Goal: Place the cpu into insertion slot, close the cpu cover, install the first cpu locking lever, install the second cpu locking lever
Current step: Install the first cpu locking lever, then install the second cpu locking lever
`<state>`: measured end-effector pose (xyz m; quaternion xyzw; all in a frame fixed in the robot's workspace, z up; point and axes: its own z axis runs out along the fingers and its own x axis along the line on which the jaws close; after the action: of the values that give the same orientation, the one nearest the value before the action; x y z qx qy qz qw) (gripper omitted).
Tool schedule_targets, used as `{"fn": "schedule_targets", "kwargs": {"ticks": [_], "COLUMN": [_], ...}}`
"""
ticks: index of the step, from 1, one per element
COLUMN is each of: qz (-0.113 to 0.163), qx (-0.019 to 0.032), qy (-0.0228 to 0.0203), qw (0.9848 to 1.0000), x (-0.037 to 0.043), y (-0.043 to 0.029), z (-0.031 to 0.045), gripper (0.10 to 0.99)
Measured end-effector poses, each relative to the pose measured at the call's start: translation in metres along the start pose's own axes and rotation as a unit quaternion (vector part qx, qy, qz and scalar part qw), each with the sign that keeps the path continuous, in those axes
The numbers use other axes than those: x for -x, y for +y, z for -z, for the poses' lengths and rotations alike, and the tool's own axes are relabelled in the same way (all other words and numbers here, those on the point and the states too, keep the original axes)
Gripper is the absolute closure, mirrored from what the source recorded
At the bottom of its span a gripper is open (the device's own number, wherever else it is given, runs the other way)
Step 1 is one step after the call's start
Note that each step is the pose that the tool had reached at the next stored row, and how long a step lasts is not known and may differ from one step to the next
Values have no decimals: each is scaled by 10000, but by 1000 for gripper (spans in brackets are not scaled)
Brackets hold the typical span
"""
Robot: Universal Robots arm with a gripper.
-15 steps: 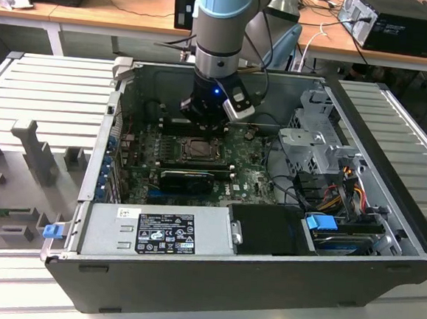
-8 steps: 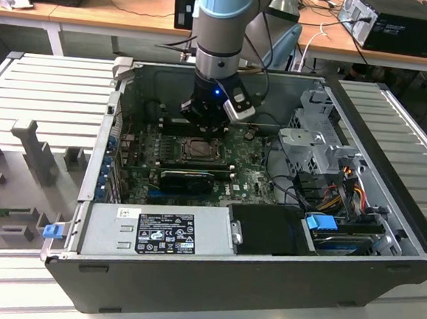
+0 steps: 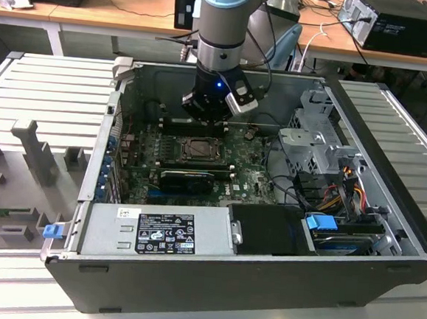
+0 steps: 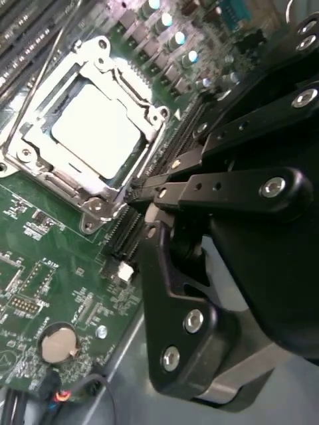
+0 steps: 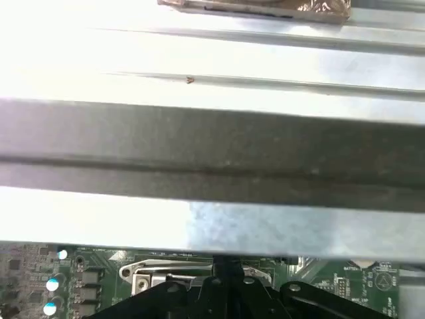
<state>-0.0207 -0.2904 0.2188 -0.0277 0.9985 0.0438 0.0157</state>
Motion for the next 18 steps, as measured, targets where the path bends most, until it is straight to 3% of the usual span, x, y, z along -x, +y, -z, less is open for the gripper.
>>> {"fn": "schedule_targets", "kwargs": {"ticks": [18], "qz": [0], "qx": [-1], "qy": [1], "qw": [10000], "x": [-5], "y": [-89], "z": [9], "gripper": [980]}}
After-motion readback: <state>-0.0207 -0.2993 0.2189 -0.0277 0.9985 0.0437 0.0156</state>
